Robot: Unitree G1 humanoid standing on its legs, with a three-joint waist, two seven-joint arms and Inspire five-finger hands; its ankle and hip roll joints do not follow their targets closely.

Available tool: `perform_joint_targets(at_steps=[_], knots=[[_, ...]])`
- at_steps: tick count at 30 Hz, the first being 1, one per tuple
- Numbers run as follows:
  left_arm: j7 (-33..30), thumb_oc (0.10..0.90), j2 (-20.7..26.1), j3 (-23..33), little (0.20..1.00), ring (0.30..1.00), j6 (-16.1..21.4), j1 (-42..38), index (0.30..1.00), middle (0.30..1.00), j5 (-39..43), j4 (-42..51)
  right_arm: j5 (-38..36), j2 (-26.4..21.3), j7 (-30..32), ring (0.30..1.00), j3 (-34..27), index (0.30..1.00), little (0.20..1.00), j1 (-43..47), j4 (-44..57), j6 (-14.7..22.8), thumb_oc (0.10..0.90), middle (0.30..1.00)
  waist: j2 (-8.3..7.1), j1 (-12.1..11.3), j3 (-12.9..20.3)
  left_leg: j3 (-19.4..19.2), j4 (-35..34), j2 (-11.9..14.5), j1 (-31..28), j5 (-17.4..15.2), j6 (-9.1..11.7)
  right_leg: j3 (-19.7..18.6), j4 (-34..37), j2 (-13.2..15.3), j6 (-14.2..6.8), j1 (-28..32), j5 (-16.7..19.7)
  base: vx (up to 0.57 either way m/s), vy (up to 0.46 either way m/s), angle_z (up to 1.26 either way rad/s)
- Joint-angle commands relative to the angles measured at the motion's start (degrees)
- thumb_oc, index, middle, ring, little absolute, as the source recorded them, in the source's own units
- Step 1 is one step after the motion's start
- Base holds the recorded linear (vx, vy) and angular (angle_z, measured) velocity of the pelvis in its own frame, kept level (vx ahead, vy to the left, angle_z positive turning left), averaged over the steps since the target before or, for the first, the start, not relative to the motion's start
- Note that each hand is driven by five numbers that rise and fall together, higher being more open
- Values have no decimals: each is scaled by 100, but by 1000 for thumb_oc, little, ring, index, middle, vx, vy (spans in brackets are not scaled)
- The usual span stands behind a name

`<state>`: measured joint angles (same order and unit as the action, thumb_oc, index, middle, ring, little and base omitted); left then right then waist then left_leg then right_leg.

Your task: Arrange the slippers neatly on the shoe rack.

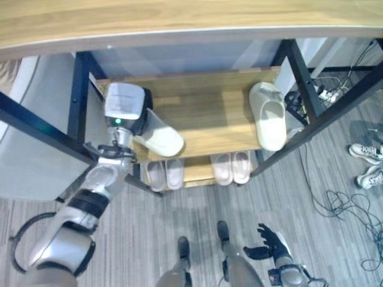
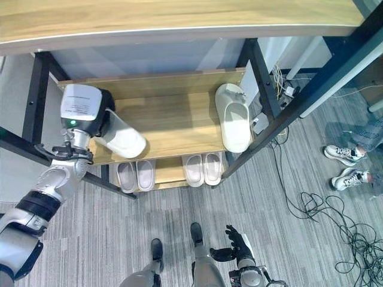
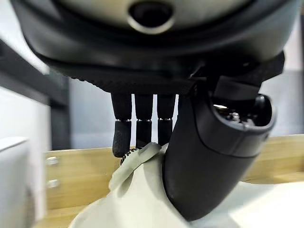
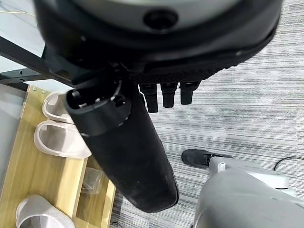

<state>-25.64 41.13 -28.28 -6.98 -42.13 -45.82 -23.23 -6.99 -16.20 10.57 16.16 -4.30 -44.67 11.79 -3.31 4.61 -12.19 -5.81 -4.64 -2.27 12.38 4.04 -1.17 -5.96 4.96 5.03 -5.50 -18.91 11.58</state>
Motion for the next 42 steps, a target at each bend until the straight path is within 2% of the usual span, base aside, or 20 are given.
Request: perform_joint_targets(at_steps=[1, 2, 6, 10, 15, 16, 23, 26, 29, 32, 38, 42], knots=[[-335, 400, -178, 17, 300, 300, 395, -1062, 300, 300, -327, 532, -104, -469, 137, 900, -109, 900, 900, -23, 546, 280, 800, 900, 410, 29, -52, 523, -36, 62, 205, -397, 93, 222, -29, -49, -380, 670, -842, 20, -11, 4], [-419, 400, -390, -140, 300, 300, 506, -1290, 300, 300, -351, 682, -98, -493, 143, 900, -68, 900, 900, -44, 556, 286, 800, 900, 407, 62, -58, 508, -36, 55, 227, -399, 95, 209, -33, -52, -376, 642, -834, 19, -9, 4], [-517, 400, -663, -530, 300, 300, 659, -1771, 300, 300, -385, 686, -115, -555, 135, 900, 46, 900, 900, -15, 591, 307, 800, 900, 434, 151, -72, 476, -36, 56, 250, -397, 98, 185, -45, -48, -387, 604, -832, 21, -5, -3], [-462, 400, -772, -814, 300, 300, 709, -2145, 300, 300, -327, 578, -111, -608, 169, 900, 48, 900, 900, 43, 674, 306, 800, 900, 458, 200, -113, 419, -36, 51, 286, -390, 104, 142, -72, -40, -401, 543, -821, 26, 10, -7], [-402, 400, -807, -1265, 300, 300, 556, -2902, 300, 300, -337, 47, -115, -691, 211, 900, 4, 900, 900, 31, 794, 331, 800, 900, 471, 317, -162, 329, -36, 64, 379, -390, 104, 77, -67, -33, -435, 400, -761, 31, 15, -13], [-373, 400, -694, -1298, 300, 300, 502, -3046, 300, 300, -287, -59, -123, -704, 214, 900, -34, 900, 900, 10, 825, 334, 800, 900, 462, 330, -168, 303, -36, 72, 400, -387, 109, 75, -53, -35, -442, 381, -738, 24, -3, -11], [-333, 400, -635, -1486, 300, 300, 428, -3319, 300, 300, -423, -243, -168, -743, 184, 900, 3, 900, 900, 57, 875, 373, 800, 900, 401, 352, -204, 249, -36, 92, 460, -391, 124, 91, -41, -58, -441, 317, -736, 19, 0, -7], [-273, 400, -611, -1818, 300, 300, 360, -3644, 300, 300, -516, -638, -177, -756, 184, 900, 53, 900, 900, 136, 894, 400, 800, 900, 335, 375, -235, 219, -36, 121, 512, -391, 134, 111, -27, -65, -469, 255, -695, 0, 0, 0], [-318, 400, -504, -1819, 300, 300, 377, -3706, 300, 300, -431, -708, -193, -741, 169, 900, 43, 900, 900, 87, 897, 419, 800, 900, 299, 385, -234, 177, -36, 131, 551, -387, 144, 125, -20, -59, -471, 233, -684, 13, 2, -3], [-466, 400, -620, -1653, 300, 300, 391, -3577, 300, 300, -375, -597, -227, -733, 195, 900, 46, 900, 900, 60, 924, 456, 800, 900, 288, 407, -240, 189, -36, 127, 593, -392, 151, 161, -29, -42, -467, 210, -695, 0, 0, 0], [-511, 400, -797, -1945, 300, 300, 320, -3964, 300, 300, -622, -686, -357, -755, 139, 900, 119, 900, 900, 144, 992, 491, 800, 900, 296, 468, -274, 157, -36, 104, 644, -400, 150, 156, -27, -14, -499, 124, -638, 2, 4, 1], [-502, 400, -1276, -1875, 300, 300, 268, -4009, 300, 300, -796, -729, -309, -710, 269, 900, 166, 900, 900, 308, 728, 506, 800, 900, 335, 453, -321, 179, -36, 59, 685, -394, 126, 171, -34, 26, -513, 98, -674, 3, 8, -4]])
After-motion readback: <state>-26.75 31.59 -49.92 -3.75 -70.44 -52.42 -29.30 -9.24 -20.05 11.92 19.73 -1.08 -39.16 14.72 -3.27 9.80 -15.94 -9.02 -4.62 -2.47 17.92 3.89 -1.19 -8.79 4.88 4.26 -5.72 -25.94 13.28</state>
